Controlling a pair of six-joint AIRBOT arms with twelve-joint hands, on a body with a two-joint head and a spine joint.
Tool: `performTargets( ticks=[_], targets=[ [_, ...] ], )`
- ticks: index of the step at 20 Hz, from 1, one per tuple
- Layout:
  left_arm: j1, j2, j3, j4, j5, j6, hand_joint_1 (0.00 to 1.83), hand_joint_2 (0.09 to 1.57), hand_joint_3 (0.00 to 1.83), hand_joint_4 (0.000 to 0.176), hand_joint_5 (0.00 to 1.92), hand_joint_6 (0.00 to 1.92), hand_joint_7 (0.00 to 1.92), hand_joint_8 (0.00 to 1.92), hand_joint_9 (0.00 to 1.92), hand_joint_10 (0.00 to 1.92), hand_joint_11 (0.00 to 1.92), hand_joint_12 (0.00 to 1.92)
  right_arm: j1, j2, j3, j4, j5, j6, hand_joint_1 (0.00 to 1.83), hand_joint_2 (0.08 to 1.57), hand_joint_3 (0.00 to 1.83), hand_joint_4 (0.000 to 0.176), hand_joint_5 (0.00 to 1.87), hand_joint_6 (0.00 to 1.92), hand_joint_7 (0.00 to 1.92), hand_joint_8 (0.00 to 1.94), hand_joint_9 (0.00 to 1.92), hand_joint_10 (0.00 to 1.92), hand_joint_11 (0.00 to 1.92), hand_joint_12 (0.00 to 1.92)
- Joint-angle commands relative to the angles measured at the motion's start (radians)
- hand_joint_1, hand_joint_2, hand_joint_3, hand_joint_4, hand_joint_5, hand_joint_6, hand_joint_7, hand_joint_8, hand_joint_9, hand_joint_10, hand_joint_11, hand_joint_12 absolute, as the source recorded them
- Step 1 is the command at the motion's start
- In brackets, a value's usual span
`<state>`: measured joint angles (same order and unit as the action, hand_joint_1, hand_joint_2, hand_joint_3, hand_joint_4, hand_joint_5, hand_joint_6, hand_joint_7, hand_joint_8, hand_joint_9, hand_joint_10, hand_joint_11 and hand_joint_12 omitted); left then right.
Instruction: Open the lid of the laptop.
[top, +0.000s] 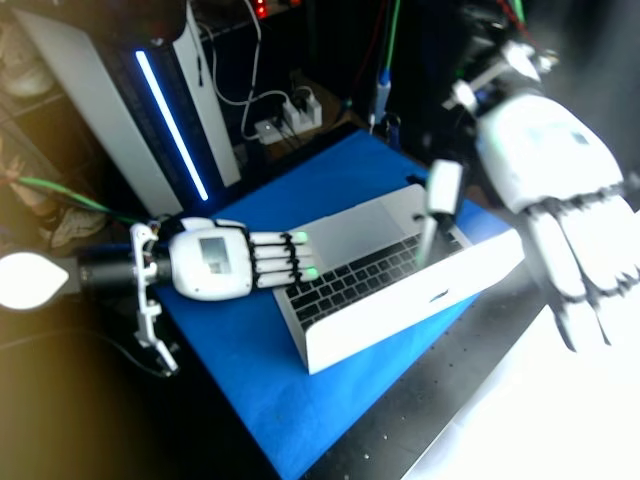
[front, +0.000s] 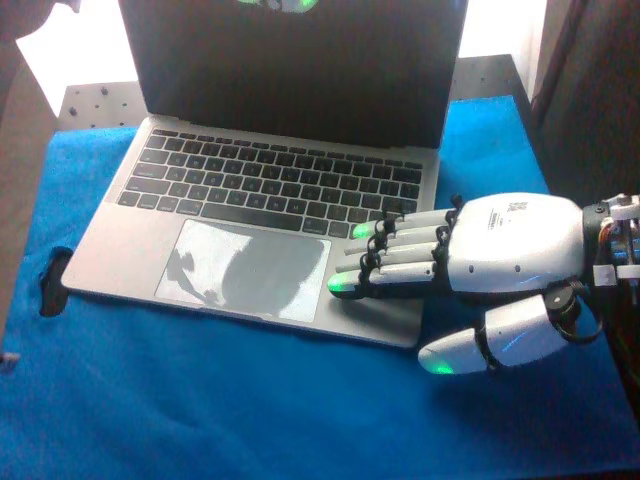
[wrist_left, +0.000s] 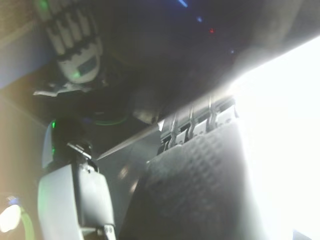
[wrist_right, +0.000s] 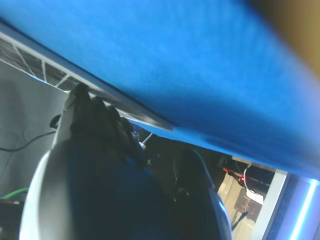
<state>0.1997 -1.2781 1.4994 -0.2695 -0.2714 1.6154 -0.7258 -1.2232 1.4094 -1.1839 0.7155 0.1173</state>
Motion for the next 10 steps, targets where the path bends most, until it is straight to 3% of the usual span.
performTargets(
  ticks=[1, 4, 5, 6, 8, 10],
  targets=[
    [-0.011, 0.021, -0.025, 0.034, -0.204, 0.001, 0.56, 0.98, 0.0, 0.0, 0.0, 0.0, 0.0, 0.0, 0.0, 0.0, 0.0, 0.0, 0.004, -0.019, -0.009, 0.029, 0.028, 0.017, 0.0, 1.41, 0.0, 0.0, 0.0, 0.0, 0.0, 0.0, 0.0, 0.0, 0.0, 0.0],
    [-0.005, 0.109, -0.142, 0.09, -0.318, 0.0, 0.66, 1.03, 0.01, 0.0, 0.0, 0.0, 0.0, 0.0, 0.0, 0.0, 0.0, 0.0, 0.004, 0.006, -0.009, 0.094, 0.028, 0.017, 0.0, 1.41, 0.0, 0.0, 0.0, 0.0, 0.0, 0.0, 0.0, 0.0, 0.0, 0.0],
    [0.004, 0.138, -0.178, 0.099, -0.363, 0.0, 0.71, 1.05, 0.0, 0.0, 0.13, 0.0, 0.25, 0.04, 0.3, 0.0, 0.03, 0.84, 0.004, 0.017, -0.009, 0.12, 0.028, 0.017, 0.0, 1.4, 0.0, 0.0, 0.0, 0.0, 0.0, 0.0, 0.0, 0.0, 0.0, 0.0],
    [0.02, 0.164, -0.21, 0.104, -0.407, -0.001, 0.67, 0.99, 0.0, 0.0, 0.02, 0.0, 0.09, 0.01, 0.12, 0.0, 0.01, 0.8, 0.004, 0.028, -0.009, 0.156, 0.028, 0.016, 0.0, 1.41, 0.0, 0.0, 0.0, 0.0, 0.0, 0.0, 0.0, 0.0, 0.0, 0.0],
    [0.063, 0.219, -0.271, 0.105, -0.492, -0.002, 0.6, 0.9, 0.0, 0.0, 0.0, 0.0, 0.0, 0.0, 0.0, 0.0, 0.0, 0.13, 0.004, 0.053, -0.009, 0.217, 0.028, 0.016, 0.0, 1.41, 0.0, 0.0, 0.0, 0.0, 0.0, 0.0, 0.0, 0.0, 0.0, 0.0],
    [0.123, 0.278, -0.329, 0.111, -0.557, -0.022, 0.63, 0.98, 0.02, 0.0, 0.0, 0.0, 0.0, 0.0, 0.0, 0.0, 0.0, 0.0, 0.004, 0.095, -0.014, 0.31, 0.065, 0.015, 0.0, 1.4, 0.0, 0.0, 0.0, 0.0, 0.0, 0.0, 0.0, 0.0, 0.0, 0.0]
  ],
)
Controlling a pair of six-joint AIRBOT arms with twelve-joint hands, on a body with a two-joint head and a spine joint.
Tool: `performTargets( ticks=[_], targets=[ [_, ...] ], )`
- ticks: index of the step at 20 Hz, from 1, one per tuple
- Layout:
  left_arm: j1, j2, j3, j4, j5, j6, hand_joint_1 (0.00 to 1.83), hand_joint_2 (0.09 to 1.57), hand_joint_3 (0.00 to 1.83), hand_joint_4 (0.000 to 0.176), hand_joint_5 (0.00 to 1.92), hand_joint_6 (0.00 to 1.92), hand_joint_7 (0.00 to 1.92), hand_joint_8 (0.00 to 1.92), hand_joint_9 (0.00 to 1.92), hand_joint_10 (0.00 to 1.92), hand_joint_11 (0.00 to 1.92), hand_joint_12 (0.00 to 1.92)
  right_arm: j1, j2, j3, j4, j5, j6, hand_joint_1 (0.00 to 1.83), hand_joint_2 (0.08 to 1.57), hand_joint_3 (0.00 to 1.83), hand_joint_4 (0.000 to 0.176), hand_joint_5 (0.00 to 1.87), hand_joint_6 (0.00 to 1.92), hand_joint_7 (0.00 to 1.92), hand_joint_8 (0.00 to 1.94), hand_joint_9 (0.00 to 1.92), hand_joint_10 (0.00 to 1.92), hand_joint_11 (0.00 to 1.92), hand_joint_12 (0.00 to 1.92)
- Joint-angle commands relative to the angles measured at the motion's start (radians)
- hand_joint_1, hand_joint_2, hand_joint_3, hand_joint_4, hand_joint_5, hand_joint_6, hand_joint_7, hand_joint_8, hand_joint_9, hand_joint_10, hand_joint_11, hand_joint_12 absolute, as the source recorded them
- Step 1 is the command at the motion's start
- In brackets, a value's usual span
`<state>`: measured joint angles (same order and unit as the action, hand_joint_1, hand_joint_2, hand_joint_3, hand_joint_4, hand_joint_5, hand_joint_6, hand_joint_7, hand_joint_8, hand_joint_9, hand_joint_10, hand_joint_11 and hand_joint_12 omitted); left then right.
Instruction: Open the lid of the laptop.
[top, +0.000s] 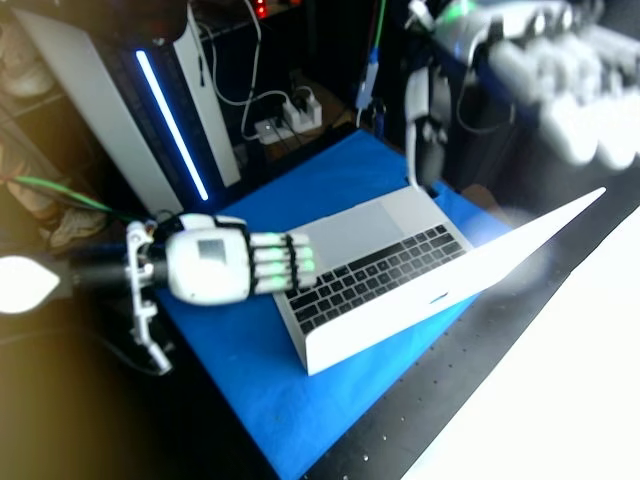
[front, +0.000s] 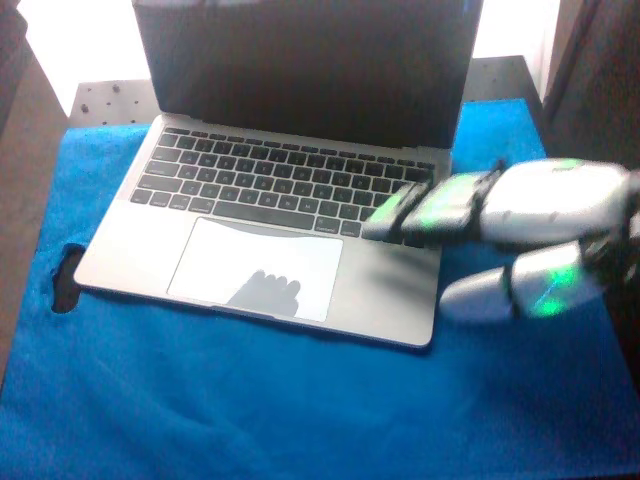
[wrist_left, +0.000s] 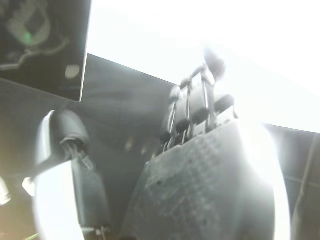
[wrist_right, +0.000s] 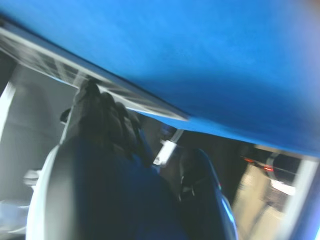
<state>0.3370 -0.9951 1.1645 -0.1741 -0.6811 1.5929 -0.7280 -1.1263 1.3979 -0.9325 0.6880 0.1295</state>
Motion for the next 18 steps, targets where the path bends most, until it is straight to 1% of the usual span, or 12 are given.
performTargets(
  ticks=[1, 6, 8, 9, 10, 11, 12, 13, 14, 15, 16, 18],
  targets=[
    [0.023, 0.02, -0.014, 0.018, -0.179, -0.034, 0.65, 0.97, 0.02, 0.0, 0.0, 0.0, 0.0, 0.0, 0.0, 0.0, 0.0, 0.0, 0.006, 0.028, -0.006, 0.112, 0.118, -0.001, 0.0, 1.41, 0.0, 0.0, 0.0, 0.0, 0.0, 0.0, 0.0, 0.0, 0.0, 0.0],
    [0.328, 0.129, -0.058, 0.034, -0.426, -0.476, 0.61, 1.02, 0.02, 0.0, 0.0, 0.0, 0.0, 0.0, 0.0, 0.0, 0.0, 0.0, -0.031, 0.126, -0.07, 0.421, 0.232, -0.154, 0.04, 1.4, 0.0, 0.0, 0.0, 0.0, 0.0, 0.0, 0.0, 0.0, 0.0, 0.0],
    [0.472, 0.158, -0.087, 0.002, -0.549, -0.582, 0.61, 1.04, 0.02, 0.0, 0.0, 0.0, 0.0, 0.0, 0.0, 0.0, 0.0, 0.0, -0.1, 0.156, -0.094, 0.589, 0.386, -0.204, 0.03, 1.41, 0.0, 0.0, 0.0, 0.0, 0.0, 0.0, 0.0, 0.0, 0.0, 0.0],
    [0.531, 0.172, -0.116, -0.015, -0.587, -0.583, 0.6, 1.01, 0.01, 0.0, 0.0, 0.0, 0.0, 0.0, 0.0, 0.0, 0.0, 0.0, -0.151, 0.162, -0.102, 0.672, 0.47, -0.204, 0.06, 1.36, 0.0, 0.004, 0.02, 0.01, 0.0, 0.0, 0.0, 0.0, 0.0, 0.0],
    [0.575, 0.179, -0.139, -0.025, -0.616, -0.585, 0.61, 1.01, 0.01, 0.0, 0.0, 0.0, 0.0, 0.0, 0.0, 0.0, 0.0, 0.0, -0.21, 0.168, -0.112, 0.766, 0.57, -0.204, 0.1, 1.33, 0.0, 0.038, 0.0, 0.0, 0.0, 0.0, 0.0, 0.0, 0.0, 0.0],
    [0.607, 0.18, -0.155, -0.029, -0.637, -0.591, 0.61, 1.02, 0.01, 0.0, 0.0, 0.0, 0.0, 0.0, 0.0, 0.0, 0.0, 0.0, -0.252, 0.168, -0.12, 0.835, 0.639, -0.204, 0.12, 1.32, 0.0, 0.035, 0.01, 0.0, 0.0, 0.0, 0.0, 0.0, 0.0, 0.0],
    [0.631, 0.177, -0.164, -0.032, -0.659, -0.601, 0.62, 1.04, 0.02, 0.0, 0.0, 0.0, 0.0, 0.0, 0.0, 0.0, 0.0, 0.0, -0.304, 0.171, -0.129, 0.9, 0.716, -0.204, 0.14, 1.31, 0.0, 0.054, 0.01, 0.0, 0.0, 0.0, 0.0, 0.0, 0.0, 0.0],
    [0.658, 0.171, -0.171, -0.032, -0.696, -0.622, 0.62, 1.07, 0.01, 0.0, 0.0, 0.0, 0.0, 0.0, 0.0, 0.0, 0.0, 0.0, -0.343, 0.175, -0.141, 0.958, 0.781, -0.205, 0.07, 1.32, 0.0, 0.026, 0.0, 0.0, 0.0, 0.0, 0.0, 0.0, 0.0, 0.0],
    [0.676, 0.167, -0.18, -0.032, -0.733, -0.633, 0.58, 1.05, 0.0, 0.0, 0.0, 0.0, 0.0, 0.0, 0.0, 0.0, 0.0, 0.0, -0.384, 0.179, -0.155, 1.012, 0.845, -0.208, 0.09, 1.34, 0.0, 0.037, 0.01, 0.0, 0.0, 0.0, 0.0, 0.0, 0.0, 0.0],
    [0.699, 0.167, -0.197, -0.032, -0.775, -0.634, 0.54, 1.09, 0.01, 0.0, 0.0, 0.0, 0.0, 0.0, 0.0, 0.0, 0.0, 0.0, -0.425, 0.187, -0.173, 1.065, 0.909, -0.213, 0.08, 1.36, 0.01, 0.022, 0.03, 0.01, 0.0, 0.0, 0.0, 0.0, 0.0, 0.0],
    [0.732, 0.17, -0.219, -0.032, -0.819, -0.634, 0.5, 1.12, 0.02, 0.0, 0.0, 0.0, 0.0, 0.0, 0.0, 0.0, 0.0, 0.0, -0.461, 0.196, -0.189, 1.109, 0.964, -0.217, 0.04, 1.39, 0.01, 0.036, 0.02, 0.0, 0.0, 0.0, 0.0, 0.0, 0.0, 0.0],
    [0.815, 0.174, -0.264, -0.049, -0.928, -0.633, 0.36, 1.25, 0.03, 0.0, 0.0, 0.0, 0.0, 0.0, 0.0, 0.0, 0.0, 0.0, -0.546, 0.196, -0.214, 1.205, 1.072, -0.22, 0.1, 1.35, 0.0, 0.017, 0.01, 0.0, 0.0, 0.0, 0.0, 0.0, 0.0, 0.0]
  ],
)
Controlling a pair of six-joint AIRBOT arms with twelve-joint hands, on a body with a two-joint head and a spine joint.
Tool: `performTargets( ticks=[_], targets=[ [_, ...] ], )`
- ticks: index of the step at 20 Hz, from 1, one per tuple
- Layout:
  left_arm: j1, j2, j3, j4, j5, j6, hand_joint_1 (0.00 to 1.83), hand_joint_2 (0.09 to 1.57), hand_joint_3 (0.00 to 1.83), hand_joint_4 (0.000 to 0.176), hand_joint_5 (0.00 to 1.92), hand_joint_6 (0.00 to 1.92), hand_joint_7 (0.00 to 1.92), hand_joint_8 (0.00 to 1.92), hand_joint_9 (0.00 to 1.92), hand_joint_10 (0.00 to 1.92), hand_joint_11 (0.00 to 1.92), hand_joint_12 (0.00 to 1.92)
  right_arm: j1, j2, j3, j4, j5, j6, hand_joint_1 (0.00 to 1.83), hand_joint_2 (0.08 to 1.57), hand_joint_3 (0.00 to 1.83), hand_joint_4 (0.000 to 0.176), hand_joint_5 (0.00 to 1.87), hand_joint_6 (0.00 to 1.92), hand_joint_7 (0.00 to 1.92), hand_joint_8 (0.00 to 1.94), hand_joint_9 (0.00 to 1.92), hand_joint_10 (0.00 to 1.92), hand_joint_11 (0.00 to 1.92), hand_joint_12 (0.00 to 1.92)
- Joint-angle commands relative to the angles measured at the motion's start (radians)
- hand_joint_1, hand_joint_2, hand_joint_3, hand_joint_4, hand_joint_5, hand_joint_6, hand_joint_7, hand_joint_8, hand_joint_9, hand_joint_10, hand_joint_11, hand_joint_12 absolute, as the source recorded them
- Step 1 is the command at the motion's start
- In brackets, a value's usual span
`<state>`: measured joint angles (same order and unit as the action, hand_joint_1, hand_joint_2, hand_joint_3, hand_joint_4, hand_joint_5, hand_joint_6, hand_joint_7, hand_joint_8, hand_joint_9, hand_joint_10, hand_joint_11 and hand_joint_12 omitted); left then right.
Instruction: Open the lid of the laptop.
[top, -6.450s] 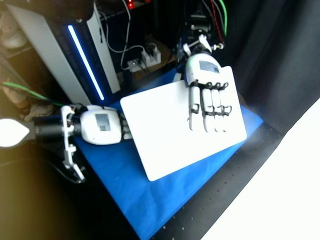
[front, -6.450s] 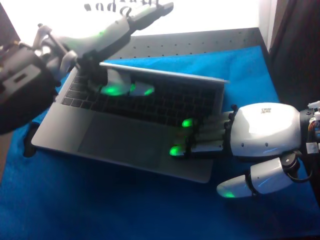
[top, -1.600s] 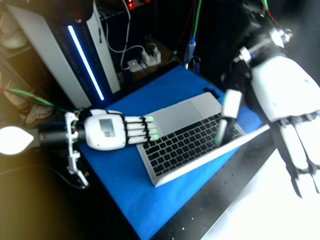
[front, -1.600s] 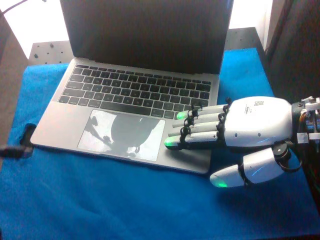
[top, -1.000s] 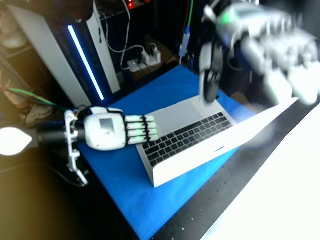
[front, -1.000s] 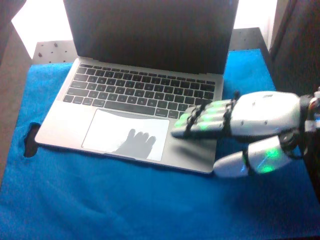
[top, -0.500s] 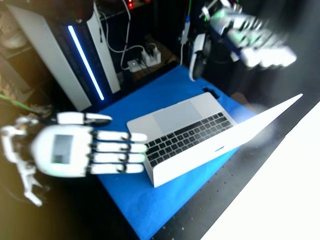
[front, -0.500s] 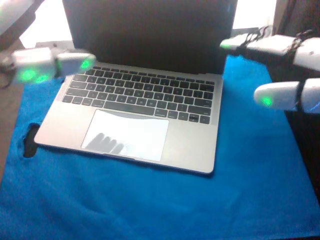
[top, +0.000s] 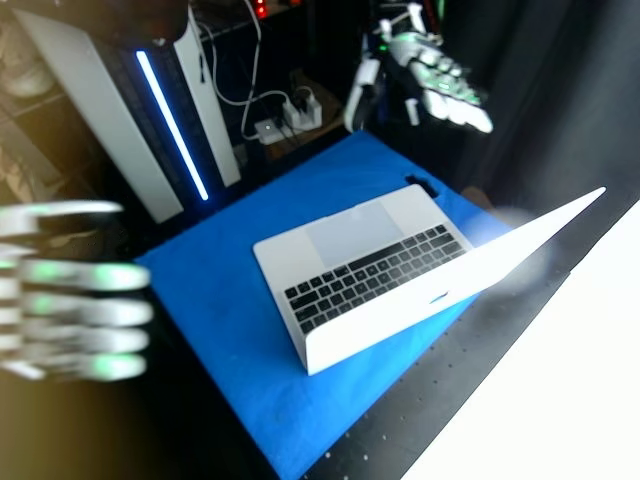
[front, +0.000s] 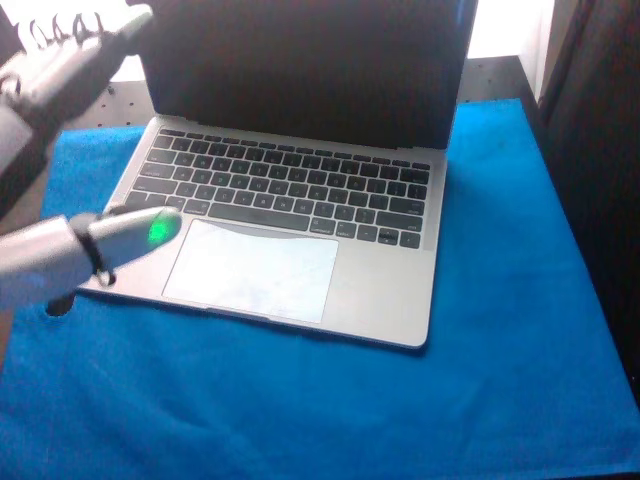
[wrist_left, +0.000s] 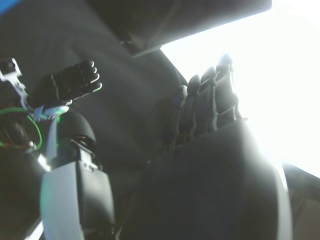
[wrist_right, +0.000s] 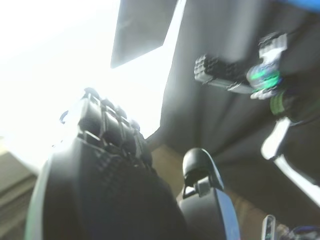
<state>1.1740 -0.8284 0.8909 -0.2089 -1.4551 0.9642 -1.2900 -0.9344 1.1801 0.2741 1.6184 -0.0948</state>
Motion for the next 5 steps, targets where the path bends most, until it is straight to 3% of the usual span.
performTargets(
  ticks=[1, 3, 5],
  targets=[
    [0.005, 0.007, -0.005, -0.026, -0.198, 0.0, 0.29, 1.27, 0.03, 0.0, 0.0, 0.0, 0.0, 0.0, 0.0, 0.0, 0.0, 0.0, 0.008, 0.002, -0.005, 0.016, 0.143, 0.003, 0.09, 1.34, 0.0, 0.012, 0.0, 0.0, 0.0, 0.0, 0.0, 0.0, 0.0, 0.0],
    [0.044, 0.006, -0.022, -0.042, -0.251, 0.004, 0.14, 1.31, 0.03, 0.0, 0.0, 0.0, 0.0, 0.0, 0.0, 0.0, 0.0, 0.0, 0.008, -0.007, -0.007, 0.021, 0.143, 0.002, 0.08, 1.36, 0.0, 0.0, 0.0, 0.0, 0.0, 0.0, 0.0, 0.0, 0.0, 0.0],
    [0.056, 0.003, -0.028, -0.059, -0.262, 0.008, 0.07, 1.33, 0.02, 0.0, 0.0, 0.0, 0.0, 0.0, 0.0, 0.0, 0.0, 0.0, 0.008, -0.011, -0.005, 0.022, 0.143, 0.002, 0.08, 1.37, 0.0, 0.0, 0.0, 0.0, 0.0, 0.0, 0.0, 0.0, 0.0, 0.0]
  ],
)
